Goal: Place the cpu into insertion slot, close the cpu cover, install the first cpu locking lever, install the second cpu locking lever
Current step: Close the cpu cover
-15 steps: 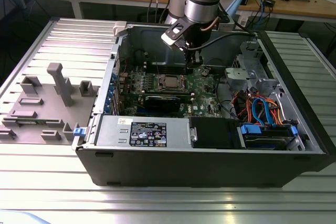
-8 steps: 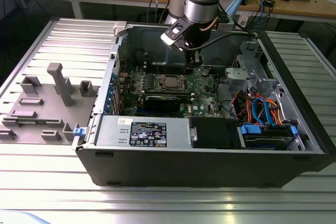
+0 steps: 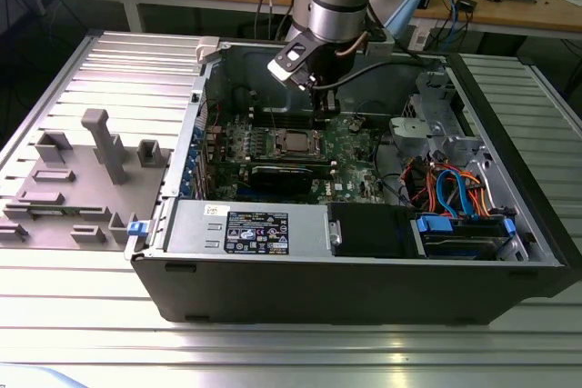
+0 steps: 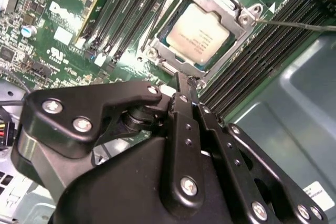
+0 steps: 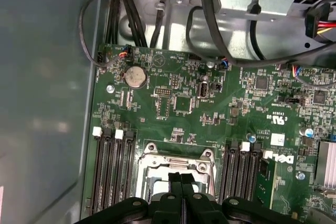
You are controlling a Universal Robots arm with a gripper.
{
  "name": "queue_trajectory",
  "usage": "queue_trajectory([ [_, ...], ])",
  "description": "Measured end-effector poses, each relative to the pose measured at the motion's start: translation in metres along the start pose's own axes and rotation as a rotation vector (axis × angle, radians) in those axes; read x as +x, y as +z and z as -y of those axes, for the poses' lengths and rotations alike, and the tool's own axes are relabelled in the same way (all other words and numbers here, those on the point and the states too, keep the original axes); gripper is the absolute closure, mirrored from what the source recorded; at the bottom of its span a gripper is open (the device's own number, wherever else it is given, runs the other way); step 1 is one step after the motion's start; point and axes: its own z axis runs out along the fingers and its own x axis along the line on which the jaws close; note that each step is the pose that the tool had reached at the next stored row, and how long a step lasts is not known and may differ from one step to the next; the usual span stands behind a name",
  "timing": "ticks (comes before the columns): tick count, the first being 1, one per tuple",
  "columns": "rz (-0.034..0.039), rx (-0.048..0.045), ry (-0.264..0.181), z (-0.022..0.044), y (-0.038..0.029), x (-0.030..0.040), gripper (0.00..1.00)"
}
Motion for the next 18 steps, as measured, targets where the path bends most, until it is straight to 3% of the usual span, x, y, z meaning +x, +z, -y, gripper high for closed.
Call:
queue_trajectory([
  [14, -0.0003, 0.0, 0.0, 0.0027, 0.0016, -0.0001, 0.89],
  [18, -0.0002, 0.0, 0.0, 0.0094, 0.0029, 0.0007, 0.89],
])
